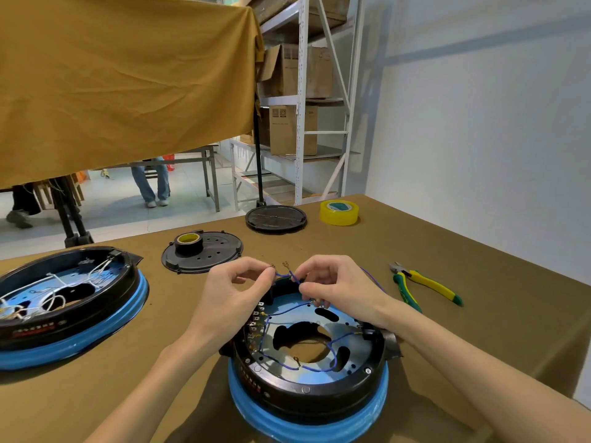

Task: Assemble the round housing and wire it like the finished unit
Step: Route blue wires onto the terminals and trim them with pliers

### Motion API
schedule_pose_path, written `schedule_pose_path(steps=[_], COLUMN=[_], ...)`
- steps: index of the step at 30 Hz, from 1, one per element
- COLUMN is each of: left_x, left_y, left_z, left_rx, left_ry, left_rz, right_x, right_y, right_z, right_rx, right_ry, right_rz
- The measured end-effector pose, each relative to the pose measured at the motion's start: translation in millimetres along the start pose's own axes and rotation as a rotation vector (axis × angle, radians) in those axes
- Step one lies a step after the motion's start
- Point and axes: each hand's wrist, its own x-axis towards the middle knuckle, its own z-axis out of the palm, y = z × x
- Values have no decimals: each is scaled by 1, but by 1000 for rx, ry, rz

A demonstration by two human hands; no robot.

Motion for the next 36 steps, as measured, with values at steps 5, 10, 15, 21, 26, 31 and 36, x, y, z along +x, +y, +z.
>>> schedule_pose_path(steps=[5, 10, 15, 21, 26, 31, 36], left_x=[0, 1, 3, 6, 2, 3, 3], left_y=[-1, -3, -3, -1, 1, 1, -1], left_z=[4, 5, 1, -3, 1, -1, -3], left_rx=[15, -34, 45, 113, 101, 28, -83], left_ry=[-59, -75, -141, -224, -271, -276, -307], left_rz=[-36, -75, -51, -74, -90, -139, -241], right_x=[2, 5, 5, 5, 3, 1, 0], right_y=[-1, 3, 9, 10, 9, 6, 3], right_z=[10, 17, 21, 20, 19, 19, 19], right_rx=[58, 144, 145, 199, 216, 297, 287], right_ry=[10, 42, 51, 31, 32, 49, 6], right_rz=[16, 60, 94, 103, 102, 149, 151])
